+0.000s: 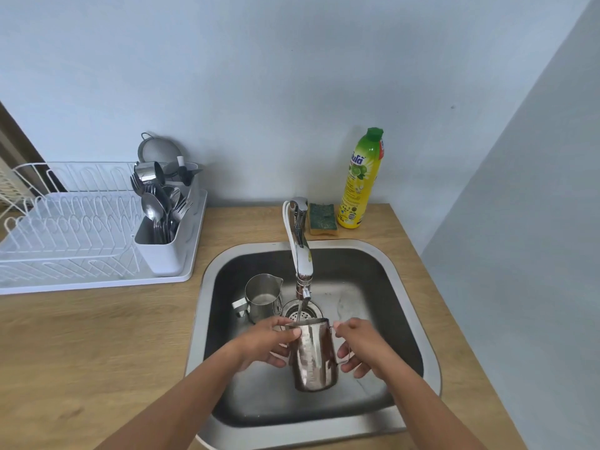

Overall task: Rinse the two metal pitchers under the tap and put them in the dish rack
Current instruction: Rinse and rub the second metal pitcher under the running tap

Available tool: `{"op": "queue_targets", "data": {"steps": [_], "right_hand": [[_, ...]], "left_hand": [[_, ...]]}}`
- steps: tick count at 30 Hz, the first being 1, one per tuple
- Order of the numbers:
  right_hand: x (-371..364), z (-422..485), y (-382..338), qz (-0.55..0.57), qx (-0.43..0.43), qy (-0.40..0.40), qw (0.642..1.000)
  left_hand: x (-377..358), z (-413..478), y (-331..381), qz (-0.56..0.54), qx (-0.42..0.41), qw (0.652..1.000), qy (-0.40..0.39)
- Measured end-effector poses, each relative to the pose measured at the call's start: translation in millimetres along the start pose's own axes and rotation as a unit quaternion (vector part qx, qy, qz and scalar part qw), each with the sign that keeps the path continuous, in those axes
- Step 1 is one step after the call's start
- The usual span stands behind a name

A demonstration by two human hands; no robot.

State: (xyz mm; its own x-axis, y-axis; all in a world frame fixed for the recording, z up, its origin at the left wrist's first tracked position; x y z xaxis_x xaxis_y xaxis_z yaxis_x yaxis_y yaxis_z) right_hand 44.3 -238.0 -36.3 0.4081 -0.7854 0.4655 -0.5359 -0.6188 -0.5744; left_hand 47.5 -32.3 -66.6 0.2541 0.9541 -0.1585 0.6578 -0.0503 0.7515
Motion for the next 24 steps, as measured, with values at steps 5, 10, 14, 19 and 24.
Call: {"op": "queue_targets", "data": {"steps": [5,10,14,19,24], "right_hand": [[20.4,-5.3,-16.2,-0.067,0.040,0.077,0.994],[25.5,-7.6,-28.9,-0.072,0.107,0.161,0.978],[23.0,-6.8,-35.9,-0.020,0.155,0.192,0.969],[13.1,-0.8,-38.1,0.067,0.168,0.174,0.968],[-7.1,5.2,-39.8,0.160,0.166,0.100,0.968]], "left_hand": [[-15.6,4.3,4.7,-0.061,-0.022,0.997,-0.034],[-18.6,5.5,22.8,-0.058,-0.084,0.995,0.012],[-7.2,3.9,37.1,-0.005,-0.160,0.984,0.073],[3.7,-15.5,56.2,0.081,-0.219,0.961,0.151],[18.9,-40.6,69.7,0.198,-0.257,0.918,0.229]]}}
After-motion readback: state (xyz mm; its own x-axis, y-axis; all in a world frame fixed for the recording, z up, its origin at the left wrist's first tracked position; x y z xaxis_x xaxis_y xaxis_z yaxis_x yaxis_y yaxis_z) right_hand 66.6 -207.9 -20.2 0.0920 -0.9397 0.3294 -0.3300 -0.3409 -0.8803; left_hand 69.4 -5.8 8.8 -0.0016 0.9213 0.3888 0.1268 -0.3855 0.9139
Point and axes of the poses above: each hand's wrist, its own z-axis towards the middle knuckle, its own x-axis out of the back of the hand, y = z × x, the point moved 7 cm from there along z, towards the middle knuckle, and after that the axes turned 10 degrees about -z, right-handed, at the moved point
